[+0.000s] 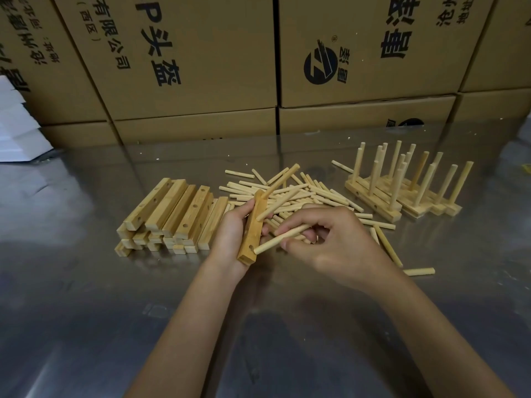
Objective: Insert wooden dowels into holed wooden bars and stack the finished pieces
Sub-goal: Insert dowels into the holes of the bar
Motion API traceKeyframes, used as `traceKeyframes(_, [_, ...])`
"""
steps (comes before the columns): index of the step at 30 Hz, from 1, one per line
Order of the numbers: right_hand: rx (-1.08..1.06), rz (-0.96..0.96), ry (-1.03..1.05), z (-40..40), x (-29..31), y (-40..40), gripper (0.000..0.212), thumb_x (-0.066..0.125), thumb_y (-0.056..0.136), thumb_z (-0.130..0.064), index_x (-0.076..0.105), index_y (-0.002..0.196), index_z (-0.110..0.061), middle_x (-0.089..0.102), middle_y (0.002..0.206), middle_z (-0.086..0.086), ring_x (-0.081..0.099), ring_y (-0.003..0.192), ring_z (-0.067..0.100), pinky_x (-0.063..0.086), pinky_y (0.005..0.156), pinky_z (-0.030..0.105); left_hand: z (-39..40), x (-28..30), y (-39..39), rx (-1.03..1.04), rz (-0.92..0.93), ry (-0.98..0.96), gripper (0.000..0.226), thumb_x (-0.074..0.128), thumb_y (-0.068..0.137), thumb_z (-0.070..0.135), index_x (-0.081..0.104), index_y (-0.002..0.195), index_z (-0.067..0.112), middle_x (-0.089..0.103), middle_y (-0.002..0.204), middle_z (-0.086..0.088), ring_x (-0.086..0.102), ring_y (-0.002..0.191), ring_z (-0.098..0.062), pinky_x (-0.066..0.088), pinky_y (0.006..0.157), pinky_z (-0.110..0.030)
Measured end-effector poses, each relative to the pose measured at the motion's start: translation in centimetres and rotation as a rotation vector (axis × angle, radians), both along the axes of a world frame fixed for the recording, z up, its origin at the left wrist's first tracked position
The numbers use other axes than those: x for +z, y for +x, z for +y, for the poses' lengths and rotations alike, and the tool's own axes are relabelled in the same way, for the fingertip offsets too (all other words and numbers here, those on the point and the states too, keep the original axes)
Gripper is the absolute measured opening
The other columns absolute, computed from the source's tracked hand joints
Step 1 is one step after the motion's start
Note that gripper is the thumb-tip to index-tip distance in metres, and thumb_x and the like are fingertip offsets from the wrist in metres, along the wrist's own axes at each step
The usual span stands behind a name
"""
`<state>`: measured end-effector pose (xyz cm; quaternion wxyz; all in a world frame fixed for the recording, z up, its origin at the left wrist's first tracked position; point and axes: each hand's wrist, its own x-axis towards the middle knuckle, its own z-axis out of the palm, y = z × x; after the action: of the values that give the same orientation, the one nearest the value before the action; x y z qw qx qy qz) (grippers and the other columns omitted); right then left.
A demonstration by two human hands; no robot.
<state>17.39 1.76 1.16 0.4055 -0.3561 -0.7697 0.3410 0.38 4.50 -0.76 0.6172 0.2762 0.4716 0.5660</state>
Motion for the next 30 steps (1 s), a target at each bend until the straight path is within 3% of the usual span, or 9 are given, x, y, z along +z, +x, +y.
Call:
traceKeyframes(5, [-0.01,0.005,-0.047,-0.2,-0.4,-0.4,0.012,0.073,0.08,-0.021,0.074,0.085,-0.032,0.072,0.088,-0.016,0.062,0.07,0.006,0.052,0.063,0.027,-0.1,-0.1,0.3,0.003,-0.009,0.015,0.03,0.046,0.103,0.027,0.067,0.105,0.006,0.057,0.081,-0.009,0.049,0.07,-0.022,0.041,0.065,-0.031])
traceKeyframes(9, [-0.037,-0.027,-0.029,-0.2,-0.5,-0.5,0.007,0.073,0.08,-0.025,0.072,0.084,-0.031,0.072,0.081,-0.005,0.057,0.062,0.009,0.049,0.058,0.033,0.0,-0.2,0.5,0.012,0.001,-0.008,0.029,0.047,0.103,0.028,0.066,0.112,0.008,0.056,0.087,-0.011,0.049,0.071,-0.023,0.04,0.063,-0.031])
traceKeyframes(13, [0.011,-0.028,-0.029,-0.5,-0.3,-0.5,0.007,0.073,0.081,-0.019,0.072,0.081,-0.026,0.069,0.074,-0.004,0.051,0.055,0.0,0.04,0.051,0.016,0.0,-0.3,0.5,0.024,-0.023,-0.02,0.027,0.048,0.103,0.029,0.064,0.114,0.01,0.053,0.087,-0.011,0.049,0.074,-0.024,0.042,0.066,-0.032])
traceKeyframes(15, [0.025,-0.006,-0.048,-0.6,-0.1,-0.5,0.008,0.074,0.08,-0.016,0.073,0.08,-0.024,0.069,0.073,-0.002,0.051,0.055,0.001,0.04,0.052,0.016,0.1,-0.3,0.6,0.022,-0.028,-0.019,0.026,0.049,0.102,0.03,0.063,0.113,0.011,0.052,0.085,-0.011,0.05,0.074,-0.024,0.042,0.066,-0.033])
traceKeyframes(19, [0.027,0.029,-0.104,-0.8,-0.2,-0.9,0.005,0.073,0.081,-0.016,0.074,0.083,-0.021,0.07,0.081,0.013,0.063,0.069,0.025,0.055,0.066,0.043,-0.1,-0.3,0.6,0.018,-0.028,-0.001,0.031,0.049,0.102,0.03,0.07,0.1,0.008,0.063,0.082,-0.01,0.061,0.073,-0.025,0.052,0.064,-0.034])
traceKeyframes(21, [0.013,0.04,-0.135,-0.8,-0.3,-1.1,0.006,0.074,0.083,-0.017,0.075,0.086,-0.023,0.073,0.088,0.009,0.066,0.082,0.028,0.055,0.073,0.048,-0.1,-0.3,0.4,0.028,-0.032,0.005,0.036,0.048,0.103,0.03,0.07,0.107,0.003,0.066,0.091,-0.014,0.065,0.081,-0.03,0.056,0.067,-0.034])
traceKeyframes(23, [-0.013,0.037,-0.133,-0.8,-0.5,-1.2,0.005,0.075,0.084,-0.021,0.076,0.088,-0.024,0.074,0.089,0.001,0.068,0.085,0.022,0.056,0.075,0.045,-0.1,-0.1,0.3,0.069,-0.028,-0.008,0.04,0.048,0.103,0.031,0.066,0.119,0.0,0.058,0.1,-0.017,0.054,0.089,-0.033,0.049,0.075,-0.038])
traceKeyframes(27, [-0.1,0.024,-0.03,-0.9,-1.1,-1.6,0.006,0.075,0.085,-0.031,0.074,0.083,-0.026,0.067,0.069,-0.005,0.055,0.06,0.006,0.048,0.056,0.027,0.1,-0.1,0.5,0.137,0.014,-0.047,0.033,0.051,0.102,0.035,0.068,0.109,0.008,0.058,0.083,-0.013,0.054,0.072,-0.025,0.047,0.068,-0.034])
traceKeyframes(30, [-0.144,0.051,0.011,-0.9,-1.4,-1.9,0.014,0.075,0.085,-0.037,0.07,0.075,-0.028,0.056,0.057,-0.01,0.047,0.054,0.001,0.038,0.051,0.019,0.2,-0.4,0.7,0.157,0.003,-0.072,0.04,0.053,0.101,0.035,0.068,0.119,0.002,0.06,0.099,-0.015,0.057,0.089,-0.032,0.051,0.089,-0.043])
